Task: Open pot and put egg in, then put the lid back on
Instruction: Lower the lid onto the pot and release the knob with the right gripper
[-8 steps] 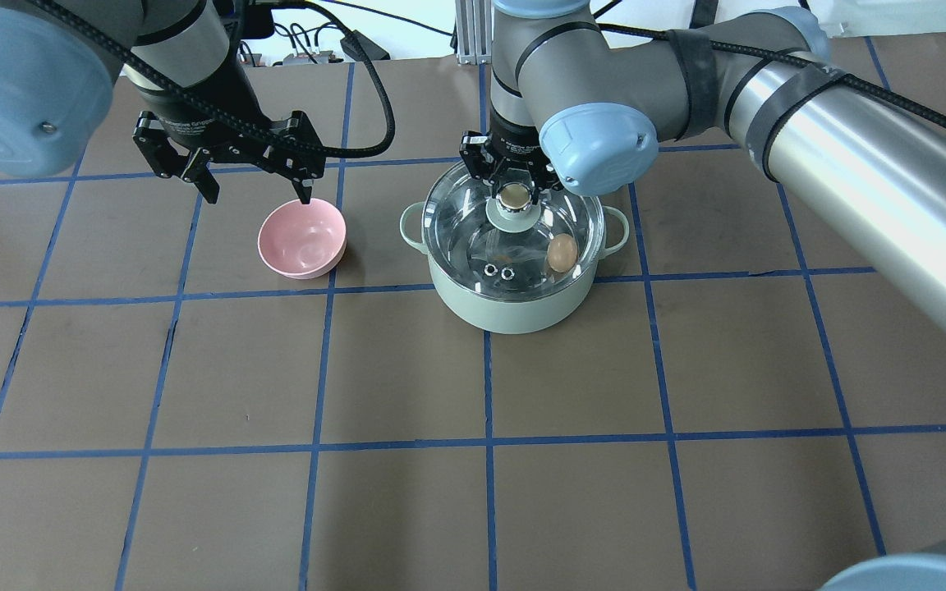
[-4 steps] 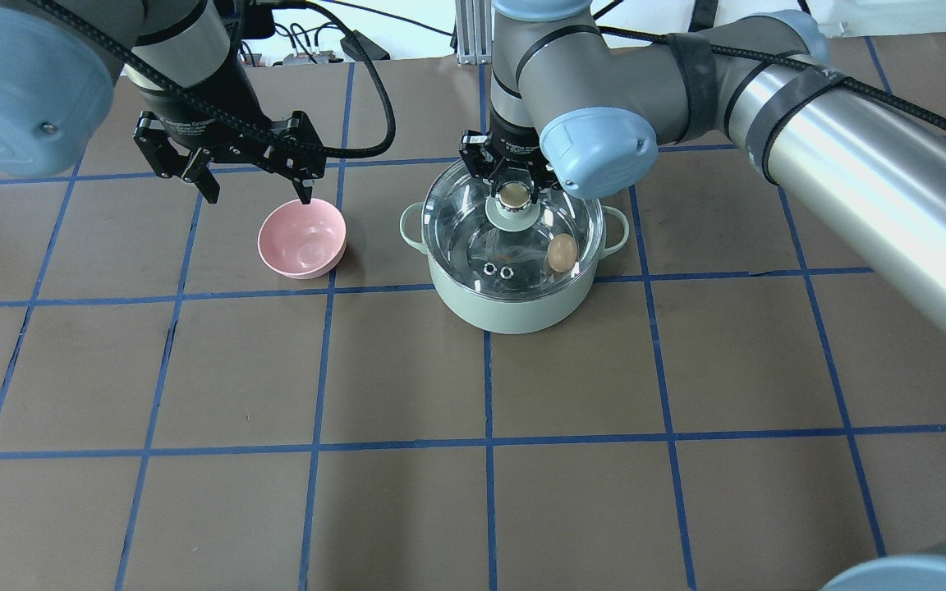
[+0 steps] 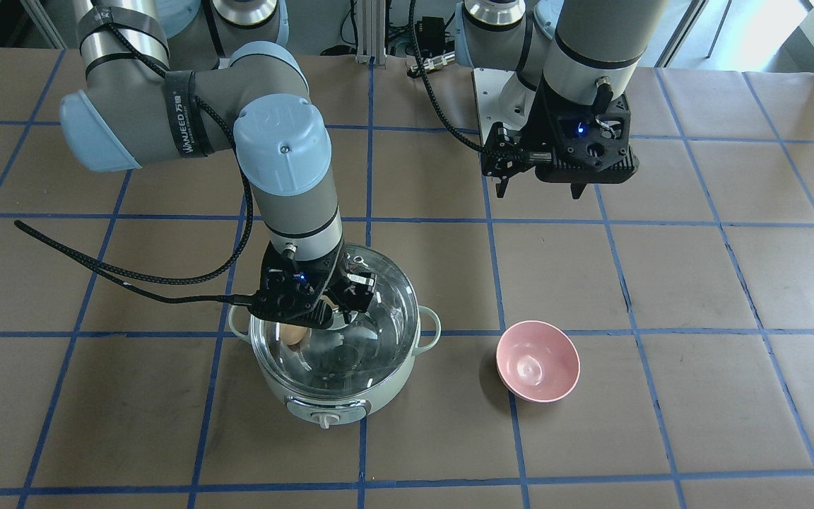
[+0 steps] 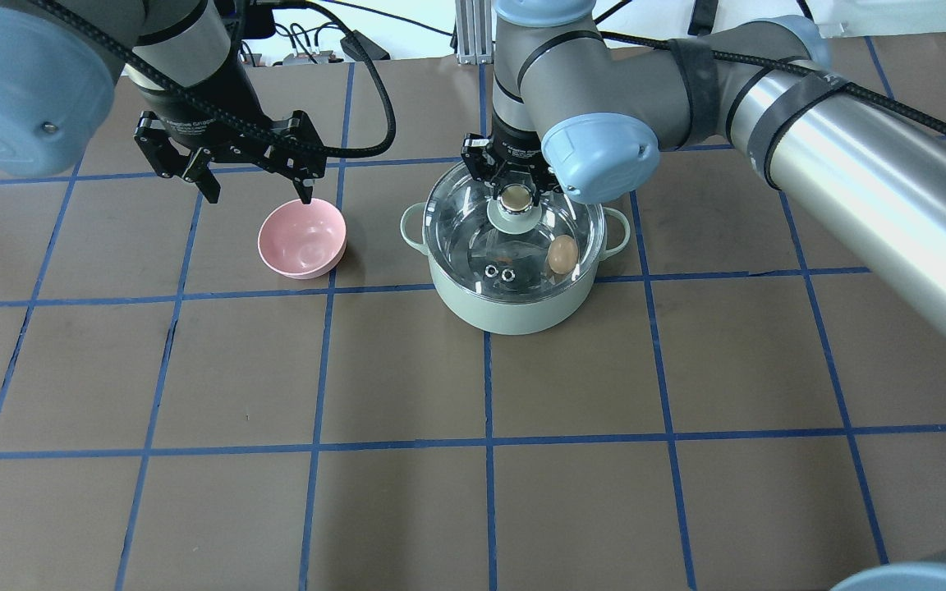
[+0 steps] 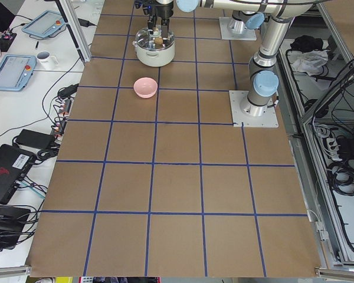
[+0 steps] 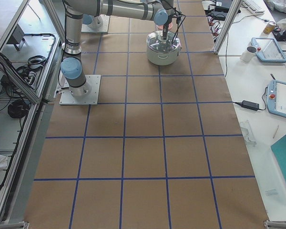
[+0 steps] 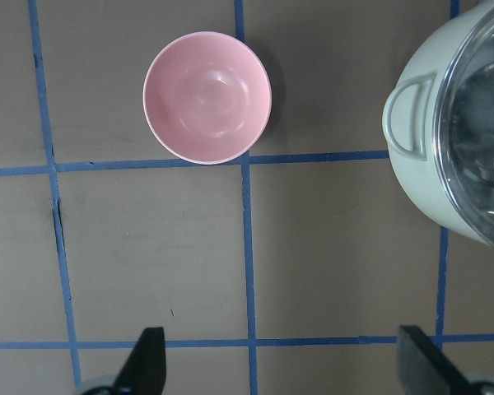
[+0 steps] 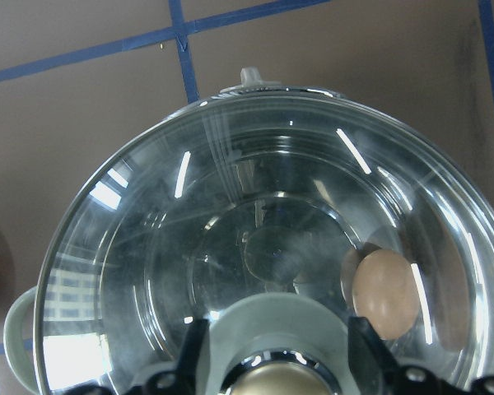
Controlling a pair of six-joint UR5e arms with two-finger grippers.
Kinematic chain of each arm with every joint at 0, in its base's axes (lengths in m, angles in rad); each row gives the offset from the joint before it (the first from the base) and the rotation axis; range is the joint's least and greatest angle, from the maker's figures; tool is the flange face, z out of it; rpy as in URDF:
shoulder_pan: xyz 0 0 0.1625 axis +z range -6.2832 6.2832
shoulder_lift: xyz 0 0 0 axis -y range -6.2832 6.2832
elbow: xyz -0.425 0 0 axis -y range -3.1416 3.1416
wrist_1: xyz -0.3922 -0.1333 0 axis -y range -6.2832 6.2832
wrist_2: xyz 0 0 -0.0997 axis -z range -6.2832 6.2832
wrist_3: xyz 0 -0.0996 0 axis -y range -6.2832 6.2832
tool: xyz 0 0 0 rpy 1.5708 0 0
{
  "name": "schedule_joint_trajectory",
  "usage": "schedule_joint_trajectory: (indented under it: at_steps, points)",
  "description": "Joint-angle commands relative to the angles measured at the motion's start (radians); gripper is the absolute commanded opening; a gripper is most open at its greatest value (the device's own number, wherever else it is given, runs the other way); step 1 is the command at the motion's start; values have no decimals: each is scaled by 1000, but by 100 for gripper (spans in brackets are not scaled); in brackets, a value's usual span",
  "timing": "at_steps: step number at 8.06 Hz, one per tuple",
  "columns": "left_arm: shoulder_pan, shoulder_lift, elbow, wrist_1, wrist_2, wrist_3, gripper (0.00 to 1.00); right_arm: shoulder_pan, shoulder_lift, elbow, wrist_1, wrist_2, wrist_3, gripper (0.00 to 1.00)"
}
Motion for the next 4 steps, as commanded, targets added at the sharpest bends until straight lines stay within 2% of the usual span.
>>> schedule_joint_trajectory:
  at_steps: [1, 3, 4]
  points:
    - [0, 0, 0, 1, 0, 0, 100, -9, -4, -16, -22, -1, -42, 100]
    - [0, 0, 0, 1, 0, 0, 100, -62, -42, -29, -7, 1, -102, 100]
    - [0, 0, 0, 1, 0, 0, 100, -103, -80, -29, 23, 1, -191, 100]
